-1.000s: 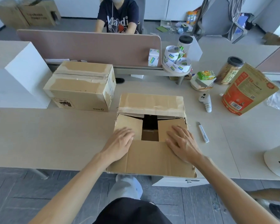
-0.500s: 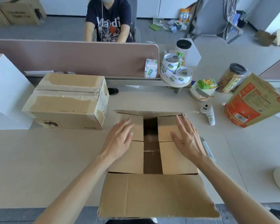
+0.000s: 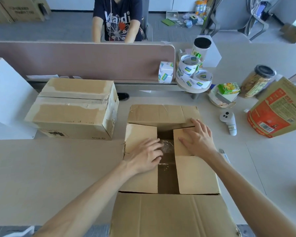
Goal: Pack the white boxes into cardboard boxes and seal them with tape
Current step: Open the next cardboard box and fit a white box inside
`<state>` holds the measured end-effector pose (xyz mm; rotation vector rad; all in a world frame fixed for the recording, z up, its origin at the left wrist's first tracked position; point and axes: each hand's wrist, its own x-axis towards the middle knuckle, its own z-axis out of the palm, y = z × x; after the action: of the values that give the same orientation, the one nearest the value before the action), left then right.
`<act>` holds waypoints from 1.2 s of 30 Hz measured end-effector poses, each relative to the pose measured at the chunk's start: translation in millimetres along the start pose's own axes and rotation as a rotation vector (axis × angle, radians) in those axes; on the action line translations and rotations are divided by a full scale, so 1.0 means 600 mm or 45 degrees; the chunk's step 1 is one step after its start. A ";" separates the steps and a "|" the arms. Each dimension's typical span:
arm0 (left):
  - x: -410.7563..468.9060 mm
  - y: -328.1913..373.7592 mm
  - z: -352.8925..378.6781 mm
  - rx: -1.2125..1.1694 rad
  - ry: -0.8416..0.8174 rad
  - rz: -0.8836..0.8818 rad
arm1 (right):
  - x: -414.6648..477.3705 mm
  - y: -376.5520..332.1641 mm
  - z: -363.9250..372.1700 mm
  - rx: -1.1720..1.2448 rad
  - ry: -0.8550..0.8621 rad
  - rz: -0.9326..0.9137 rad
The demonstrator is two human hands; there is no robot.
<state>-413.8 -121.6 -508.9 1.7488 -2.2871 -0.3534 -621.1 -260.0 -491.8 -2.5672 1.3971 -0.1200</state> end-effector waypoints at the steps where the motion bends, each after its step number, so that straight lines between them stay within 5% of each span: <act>1: 0.001 0.002 0.002 0.019 0.000 0.010 | 0.003 0.000 -0.008 -0.029 -0.029 0.005; 8: 0.005 0.016 -0.035 0.098 0.221 0.156 | -0.021 -0.013 -0.028 -0.005 -0.037 -0.221; 13: -0.003 0.039 -0.094 0.110 0.387 0.135 | -0.072 -0.042 -0.021 -0.061 -0.288 -0.350; 23: -0.171 0.036 -0.176 0.368 0.524 -0.486 | -0.091 -0.094 -0.010 -0.595 -0.441 -0.620; 28: -0.222 0.018 -0.161 0.447 0.290 -0.836 | -0.100 -0.110 -0.058 -0.589 -0.300 -0.617; 32: -0.161 0.064 -0.130 0.123 0.117 -0.497 | -0.110 -0.105 -0.106 -0.492 -0.179 -0.584; 36: -0.103 0.100 -0.090 0.270 -0.322 -0.212 | -0.128 -0.084 -0.157 -0.375 -0.146 -0.519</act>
<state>-434.3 -49.2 -440.8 2.1169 -2.4322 -0.3952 -638.1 -183.7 -386.3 -3.0155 0.8912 0.1803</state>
